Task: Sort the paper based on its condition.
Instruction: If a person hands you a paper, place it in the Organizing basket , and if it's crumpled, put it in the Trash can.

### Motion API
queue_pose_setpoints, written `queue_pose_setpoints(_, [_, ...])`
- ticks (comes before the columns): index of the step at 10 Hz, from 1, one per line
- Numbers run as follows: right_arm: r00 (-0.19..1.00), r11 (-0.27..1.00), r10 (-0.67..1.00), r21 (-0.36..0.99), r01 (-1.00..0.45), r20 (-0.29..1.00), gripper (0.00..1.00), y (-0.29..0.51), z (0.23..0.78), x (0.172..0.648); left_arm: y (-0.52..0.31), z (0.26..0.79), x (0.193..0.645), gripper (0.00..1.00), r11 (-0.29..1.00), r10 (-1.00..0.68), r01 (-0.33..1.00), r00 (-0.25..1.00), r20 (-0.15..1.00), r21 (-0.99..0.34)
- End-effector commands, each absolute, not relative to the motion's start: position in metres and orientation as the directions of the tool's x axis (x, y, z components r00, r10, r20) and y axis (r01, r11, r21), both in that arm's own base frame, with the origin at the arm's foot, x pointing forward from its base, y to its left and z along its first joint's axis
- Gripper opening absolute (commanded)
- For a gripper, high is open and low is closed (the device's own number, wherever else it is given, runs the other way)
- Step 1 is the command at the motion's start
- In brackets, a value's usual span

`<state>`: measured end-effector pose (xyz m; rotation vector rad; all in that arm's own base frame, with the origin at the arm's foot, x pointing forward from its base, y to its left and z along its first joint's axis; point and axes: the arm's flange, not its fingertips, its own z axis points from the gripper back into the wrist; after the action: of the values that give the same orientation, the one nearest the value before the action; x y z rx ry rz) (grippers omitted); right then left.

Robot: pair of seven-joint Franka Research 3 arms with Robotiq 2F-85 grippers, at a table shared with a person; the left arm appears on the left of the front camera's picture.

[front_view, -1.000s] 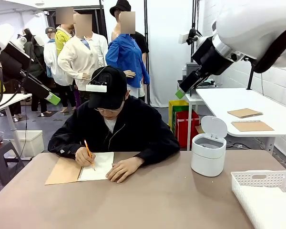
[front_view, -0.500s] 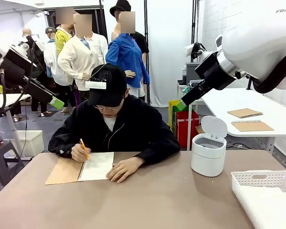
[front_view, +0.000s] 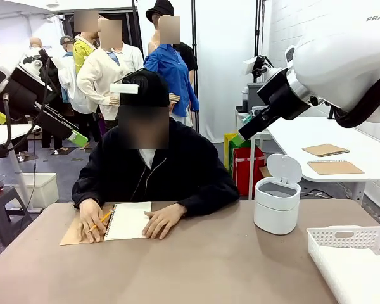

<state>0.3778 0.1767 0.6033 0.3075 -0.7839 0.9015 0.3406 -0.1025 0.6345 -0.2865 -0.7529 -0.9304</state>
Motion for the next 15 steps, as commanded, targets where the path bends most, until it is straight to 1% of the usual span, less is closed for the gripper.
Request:
queue_pose_setpoints(1, [0.379,0.594,0.591,-0.066,-0.802,0.712,1.0,0.177,0.602,0.378,-0.102,0.635,0.34,1.0,0.585,-0.615,0.806,0.371,0.695,0.087])
queue_pose_setpoints(8, [0.379,0.594,0.591,-0.066,-0.802,0.712,1.0,0.177,0.602,0.378,-0.103,0.635,0.34,1.0,0.583,-0.619,0.807,0.369,0.693,0.09])
queue_pose_setpoints(9, [0.379,0.594,0.591,-0.066,-0.802,0.712,1.0,0.177,0.602,0.378,-0.101,0.634,0.337,1.0,0.624,-0.591,0.78,0.425,0.686,0.054])
queue_pose_setpoints(11, [0.379,0.594,0.591,-0.066,-0.802,0.712,1.0,0.177,0.602,0.378,-0.095,0.633,0.326,1.0,0.655,-0.59,0.754,0.468,0.658,0.05])
queue_pose_setpoints(13, [0.379,0.594,0.591,-0.066,-0.802,0.712,1.0,0.177,0.602,0.378,-0.085,0.633,0.317,1.0,0.68,-0.578,0.731,0.489,0.653,0.054])
queue_pose_setpoints(15, [0.379,0.594,0.591,-0.066,-0.802,0.712,1.0,0.177,0.602,0.378,-0.076,0.633,0.316,1.0,0.689,-0.575,0.72,0.479,0.663,0.077])
